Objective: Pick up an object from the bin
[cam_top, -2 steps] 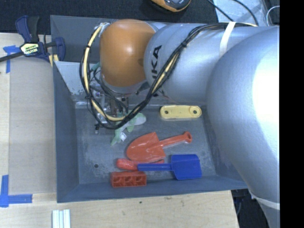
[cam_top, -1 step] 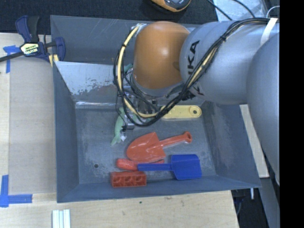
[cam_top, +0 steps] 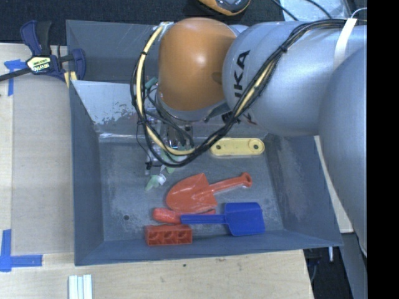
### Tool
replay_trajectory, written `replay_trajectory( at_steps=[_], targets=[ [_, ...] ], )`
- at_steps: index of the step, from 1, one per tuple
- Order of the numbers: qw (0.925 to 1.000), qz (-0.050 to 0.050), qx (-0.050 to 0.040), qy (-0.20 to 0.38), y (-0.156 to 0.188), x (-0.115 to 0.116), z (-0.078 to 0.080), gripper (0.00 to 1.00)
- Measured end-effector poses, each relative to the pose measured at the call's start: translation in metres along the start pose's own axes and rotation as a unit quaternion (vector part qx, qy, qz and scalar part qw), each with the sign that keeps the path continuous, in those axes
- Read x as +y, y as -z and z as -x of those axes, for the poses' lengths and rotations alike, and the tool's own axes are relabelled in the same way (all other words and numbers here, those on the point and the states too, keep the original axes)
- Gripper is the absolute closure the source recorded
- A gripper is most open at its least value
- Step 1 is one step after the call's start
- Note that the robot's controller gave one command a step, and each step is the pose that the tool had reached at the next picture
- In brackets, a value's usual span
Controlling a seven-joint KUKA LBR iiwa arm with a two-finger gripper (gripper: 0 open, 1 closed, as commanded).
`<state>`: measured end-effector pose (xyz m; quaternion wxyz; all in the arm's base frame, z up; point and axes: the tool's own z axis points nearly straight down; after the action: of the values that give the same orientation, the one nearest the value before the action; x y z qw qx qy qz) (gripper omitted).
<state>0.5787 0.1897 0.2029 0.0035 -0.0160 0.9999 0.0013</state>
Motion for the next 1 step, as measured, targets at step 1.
replay_trajectory(
  at_steps=[1],
  targets=[
    [1.0000,-0.001,-0.0001,0.005,0.0966,-0.0163,0.0055,0.00]
  ],
)
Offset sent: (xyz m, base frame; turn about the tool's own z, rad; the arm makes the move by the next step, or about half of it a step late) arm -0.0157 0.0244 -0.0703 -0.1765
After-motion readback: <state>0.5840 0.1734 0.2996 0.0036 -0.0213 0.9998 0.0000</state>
